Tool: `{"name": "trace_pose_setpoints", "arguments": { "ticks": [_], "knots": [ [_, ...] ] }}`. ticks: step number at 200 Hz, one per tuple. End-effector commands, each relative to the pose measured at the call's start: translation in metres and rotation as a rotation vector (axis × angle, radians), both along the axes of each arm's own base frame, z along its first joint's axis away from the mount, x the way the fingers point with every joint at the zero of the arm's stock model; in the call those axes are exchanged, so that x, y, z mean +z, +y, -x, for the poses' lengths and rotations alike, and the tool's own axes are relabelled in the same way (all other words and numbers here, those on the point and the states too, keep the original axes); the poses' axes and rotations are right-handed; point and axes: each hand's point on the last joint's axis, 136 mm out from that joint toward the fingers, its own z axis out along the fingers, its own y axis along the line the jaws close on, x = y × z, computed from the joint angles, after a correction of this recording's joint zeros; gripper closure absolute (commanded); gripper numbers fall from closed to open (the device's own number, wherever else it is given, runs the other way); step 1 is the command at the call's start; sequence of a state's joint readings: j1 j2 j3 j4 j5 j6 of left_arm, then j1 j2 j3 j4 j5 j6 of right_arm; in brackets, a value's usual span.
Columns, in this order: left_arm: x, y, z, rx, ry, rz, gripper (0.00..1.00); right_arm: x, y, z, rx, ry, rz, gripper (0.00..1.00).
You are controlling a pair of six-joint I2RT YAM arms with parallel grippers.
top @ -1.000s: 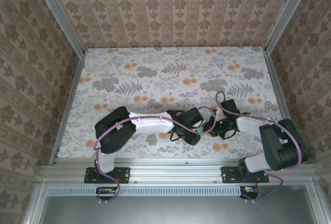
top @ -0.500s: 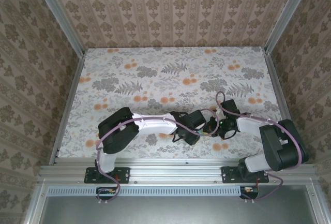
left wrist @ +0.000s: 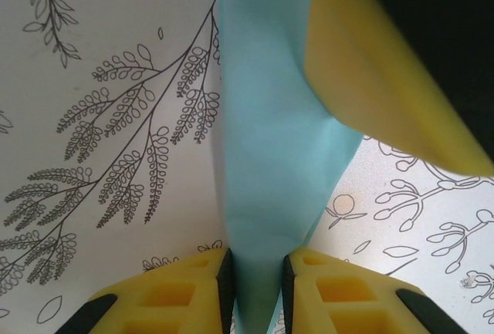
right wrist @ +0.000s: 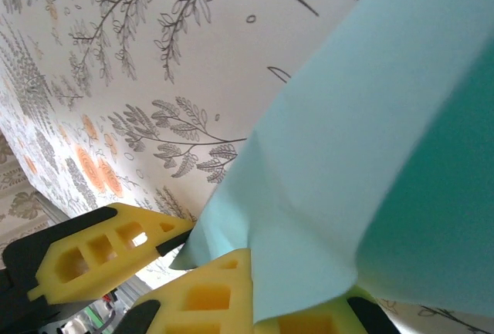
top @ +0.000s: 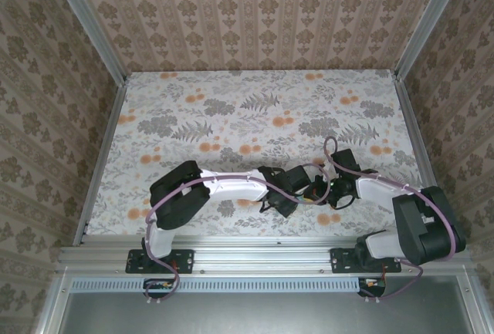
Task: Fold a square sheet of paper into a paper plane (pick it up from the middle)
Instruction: Fold the wing for the fifth time at the center of the table.
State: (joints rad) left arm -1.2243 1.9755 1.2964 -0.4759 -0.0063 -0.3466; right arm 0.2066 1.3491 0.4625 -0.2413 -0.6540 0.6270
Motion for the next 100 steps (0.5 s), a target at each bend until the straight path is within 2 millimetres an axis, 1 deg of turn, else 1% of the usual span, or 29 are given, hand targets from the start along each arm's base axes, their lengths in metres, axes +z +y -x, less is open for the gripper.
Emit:
{"name": "trace_pose_setpoints", "arguments": {
  "ticks": [1,100],
  "knots": [
    [-0.052,0.035,0.003,-0.015,0.007,-0.182,0.76,-0.011,-0.011,0.015,0.002,0.057,0.058,1.00],
    [-0.050,0.032,0.002,-0.038,-0.007,-0.196,0.76,-0.026,-0.024,0.031,0.014,0.107,0.149,1.00]
  ]
}}
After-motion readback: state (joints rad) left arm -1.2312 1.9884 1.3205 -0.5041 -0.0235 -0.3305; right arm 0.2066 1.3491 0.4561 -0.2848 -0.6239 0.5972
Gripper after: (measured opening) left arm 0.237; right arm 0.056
